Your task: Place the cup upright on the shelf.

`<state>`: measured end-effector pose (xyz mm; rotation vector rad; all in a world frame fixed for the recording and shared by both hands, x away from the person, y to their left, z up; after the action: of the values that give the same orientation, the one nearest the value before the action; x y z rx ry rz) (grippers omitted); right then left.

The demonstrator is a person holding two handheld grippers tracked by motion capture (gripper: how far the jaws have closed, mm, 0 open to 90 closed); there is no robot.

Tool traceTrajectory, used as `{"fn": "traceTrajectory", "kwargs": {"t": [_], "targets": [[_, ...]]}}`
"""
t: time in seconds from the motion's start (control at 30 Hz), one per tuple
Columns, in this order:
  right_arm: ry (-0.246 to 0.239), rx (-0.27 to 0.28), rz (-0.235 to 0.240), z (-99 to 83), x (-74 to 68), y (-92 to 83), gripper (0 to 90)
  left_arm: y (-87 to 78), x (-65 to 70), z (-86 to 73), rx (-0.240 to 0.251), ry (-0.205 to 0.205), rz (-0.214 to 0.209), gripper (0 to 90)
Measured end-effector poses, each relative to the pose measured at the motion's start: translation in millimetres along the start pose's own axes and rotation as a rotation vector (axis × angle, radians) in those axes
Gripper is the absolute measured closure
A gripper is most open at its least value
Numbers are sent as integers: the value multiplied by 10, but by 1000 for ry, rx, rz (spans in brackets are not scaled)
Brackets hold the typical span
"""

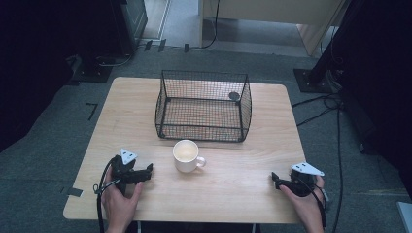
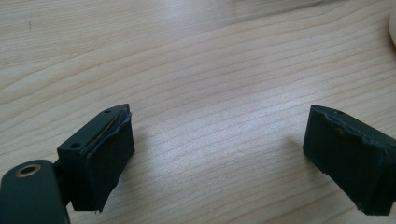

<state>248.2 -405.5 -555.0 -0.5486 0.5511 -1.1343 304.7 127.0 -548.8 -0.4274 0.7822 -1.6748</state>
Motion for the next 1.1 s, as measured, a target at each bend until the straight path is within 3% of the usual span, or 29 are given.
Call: {"fn": "traceTrajectory", "kwargs": {"t": [0.1, 0.23, 0.33, 0.63, 0.83, 1.1], "targets": [[17, 4, -15, -2, 28, -9, 139, 0, 0, 0, 0, 0, 0, 94], [35, 7, 1, 1, 18, -30, 125, 0, 0, 0, 0, 0, 0, 94], [21, 8, 2, 25, -20, -29, 119, 0, 0, 0, 0, 0, 0, 94], [-24, 49, 64, 214, -330, -74, 123, 2, 35, 8, -2, -10, 8, 93], [-48, 73, 71, 285, -484, -82, 138, 2, 35, 7, -1, -11, 8, 94], [-74, 88, 115, 358, -717, -62, 140, 1, 34, 7, -2, -9, 8, 94]]}}
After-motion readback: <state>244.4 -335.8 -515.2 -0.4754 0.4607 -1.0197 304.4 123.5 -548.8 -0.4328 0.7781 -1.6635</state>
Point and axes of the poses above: each handheld gripper's, and its own axes: y roughly forward along the jaws, z roughly out of its top, x roughly to its right, the point moved 4 cm from there along y, roughly forward along the jaws, and after that the axes turned 9 degrees about z, right-handed, at the moved point
